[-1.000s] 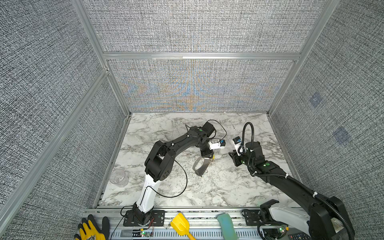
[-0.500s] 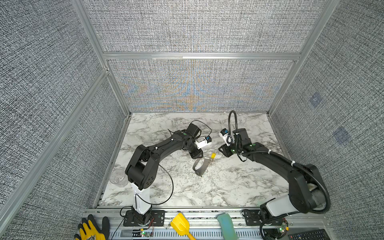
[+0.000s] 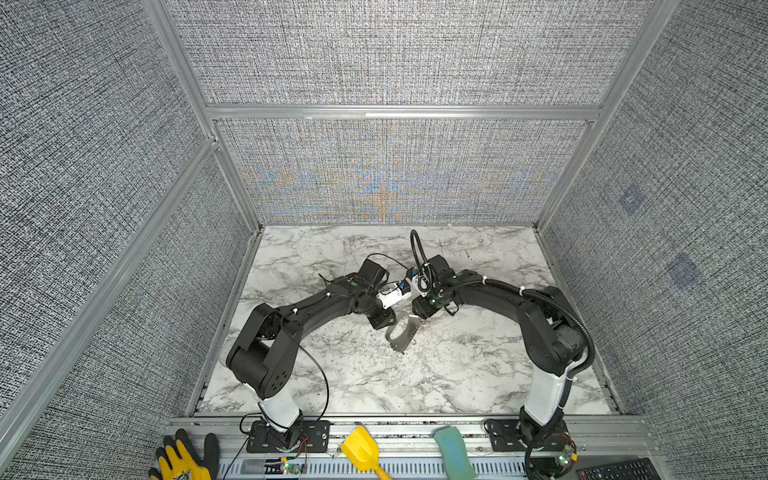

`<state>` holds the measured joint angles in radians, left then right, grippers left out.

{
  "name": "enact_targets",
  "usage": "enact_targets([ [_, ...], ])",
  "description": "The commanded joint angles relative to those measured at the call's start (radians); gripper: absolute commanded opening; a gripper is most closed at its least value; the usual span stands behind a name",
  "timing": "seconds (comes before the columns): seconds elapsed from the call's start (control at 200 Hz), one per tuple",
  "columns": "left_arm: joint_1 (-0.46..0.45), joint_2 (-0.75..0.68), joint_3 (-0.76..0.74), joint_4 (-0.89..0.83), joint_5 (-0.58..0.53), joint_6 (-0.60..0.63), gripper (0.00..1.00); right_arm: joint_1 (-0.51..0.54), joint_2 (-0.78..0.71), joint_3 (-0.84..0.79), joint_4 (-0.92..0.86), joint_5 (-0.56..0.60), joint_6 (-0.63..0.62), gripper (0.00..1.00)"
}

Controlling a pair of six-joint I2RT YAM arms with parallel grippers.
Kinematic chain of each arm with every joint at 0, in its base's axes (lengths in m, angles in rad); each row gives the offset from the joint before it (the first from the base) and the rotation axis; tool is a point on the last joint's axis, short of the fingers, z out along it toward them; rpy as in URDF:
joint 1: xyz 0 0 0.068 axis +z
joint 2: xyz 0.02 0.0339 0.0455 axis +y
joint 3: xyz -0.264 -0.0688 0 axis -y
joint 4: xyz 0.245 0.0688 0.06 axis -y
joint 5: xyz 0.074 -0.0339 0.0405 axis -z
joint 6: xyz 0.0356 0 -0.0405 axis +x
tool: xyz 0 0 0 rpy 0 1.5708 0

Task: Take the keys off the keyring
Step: 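Reach the right gripper down to the yellow tag beside the plate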

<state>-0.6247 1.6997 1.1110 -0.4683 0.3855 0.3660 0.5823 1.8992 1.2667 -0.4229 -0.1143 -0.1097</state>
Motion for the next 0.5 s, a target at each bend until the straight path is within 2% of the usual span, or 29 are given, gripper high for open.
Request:
enact_targets([
  [0.0, 0.007, -0.025, -0.016, 0.042, -0.057, -0.042, 0.38, 0.007, 0.018, 0.010, -0.010, 0.075, -0.010, 0.63],
  [0.07, 0.011, -0.031, -0.020, 0.038, -0.124, -0.069, 0.38, 0.013, 0.025, 0.006, -0.002, 0.094, -0.019, 0.65],
  [0.18, 0.017, -0.061, -0.042, 0.058, -0.159, -0.080, 0.38, 0.021, 0.036, 0.007, -0.004, 0.138, -0.022, 0.67],
  [0.28, 0.020, -0.094, -0.069, 0.092, -0.203, -0.116, 0.38, 0.024, 0.038, 0.000, 0.004, 0.157, -0.026, 0.73],
  [0.495, 0.022, -0.115, -0.078, 0.096, -0.199, -0.115, 0.38, 0.028, 0.042, -0.003, -0.002, 0.276, 0.036, 0.74],
])
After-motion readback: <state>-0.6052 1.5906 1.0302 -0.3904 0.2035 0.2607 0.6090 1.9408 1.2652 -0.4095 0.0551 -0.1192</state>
